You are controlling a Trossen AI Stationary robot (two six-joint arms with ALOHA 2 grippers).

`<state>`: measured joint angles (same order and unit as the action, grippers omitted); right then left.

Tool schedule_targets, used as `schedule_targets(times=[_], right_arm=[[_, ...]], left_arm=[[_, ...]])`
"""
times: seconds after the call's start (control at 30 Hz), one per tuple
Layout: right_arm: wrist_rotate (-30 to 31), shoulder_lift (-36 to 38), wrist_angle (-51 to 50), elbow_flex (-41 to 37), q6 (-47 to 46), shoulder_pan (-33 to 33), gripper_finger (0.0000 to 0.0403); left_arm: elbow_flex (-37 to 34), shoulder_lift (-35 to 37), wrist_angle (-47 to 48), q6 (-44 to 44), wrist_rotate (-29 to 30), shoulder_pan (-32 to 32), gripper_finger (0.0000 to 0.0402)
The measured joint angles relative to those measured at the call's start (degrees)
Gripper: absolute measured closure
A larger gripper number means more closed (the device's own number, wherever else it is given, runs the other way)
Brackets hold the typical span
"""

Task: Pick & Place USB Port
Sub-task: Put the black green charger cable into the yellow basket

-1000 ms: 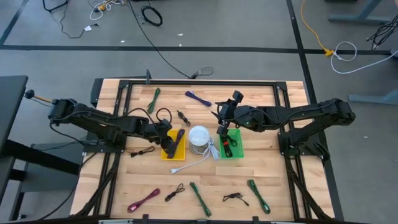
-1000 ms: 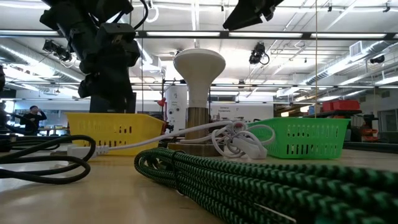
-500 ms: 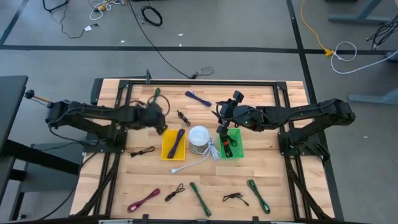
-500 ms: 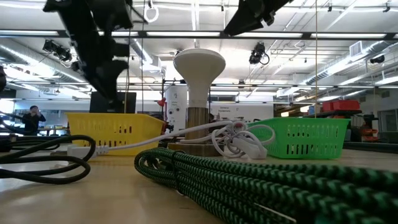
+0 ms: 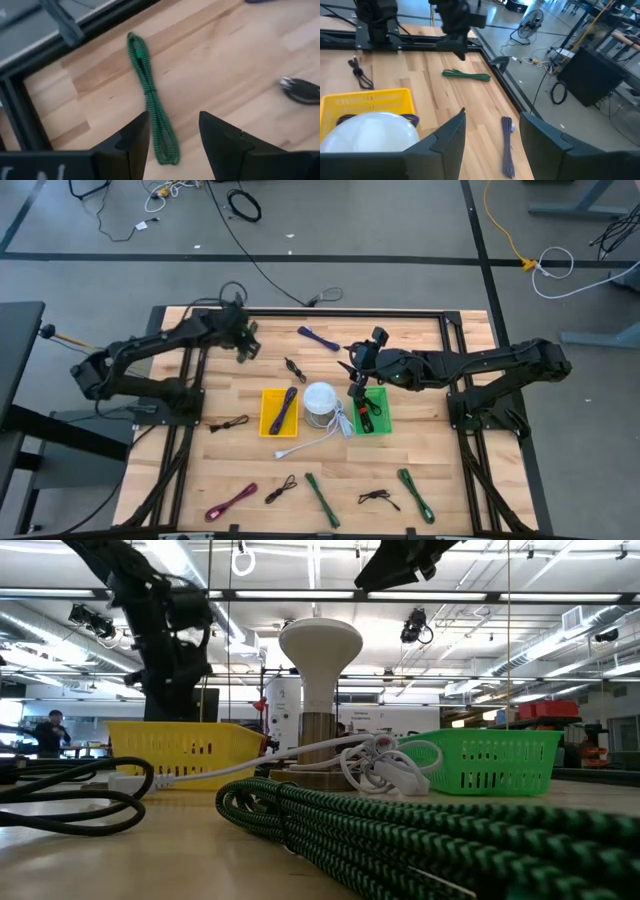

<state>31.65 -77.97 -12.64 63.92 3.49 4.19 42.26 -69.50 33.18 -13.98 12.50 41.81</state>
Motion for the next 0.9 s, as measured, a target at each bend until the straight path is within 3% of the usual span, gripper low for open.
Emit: schedule_targets(times=[0.17,0.4,0.57,0.73,0.83,0.9], right_arm=[[-0.16,0.0,0.14,0.0,0.0,0.0,0.0214],[-0.17,0.0,0.7,0.0,0.0,-0.01,0.0214],[-0.67,0.0,0.68,0.0,-0.11,0.0,0.0214],[-1.12,0.0,0.68,0.0,-0.19,0.0,0.0214],[-1.14,0.0,0.68,0.0,-0.2,-0.01,0.0214],[-1.13,0.01,0.66,0.0,-0.22,0.0,0.0214]], left_arm=[[-0.04,-4.81,-2.07,1.53,-3.24,5.78,0.0225],[-0.04,-15.08,-7.91,2.89,-7.4,7.05,0.0225],[-0.03,-21.53,-9.54,4.55,-4.77,7.47,0.0225],[0.93,-23.67,-9.71,5.65,-4.93,7.71,0.0229],[1.57,-23.9,-8.89,5.34,-6.41,8.1,0.027],[1.97,-23.98,-8.37,5.57,-7.71,8.21,0.0332]])
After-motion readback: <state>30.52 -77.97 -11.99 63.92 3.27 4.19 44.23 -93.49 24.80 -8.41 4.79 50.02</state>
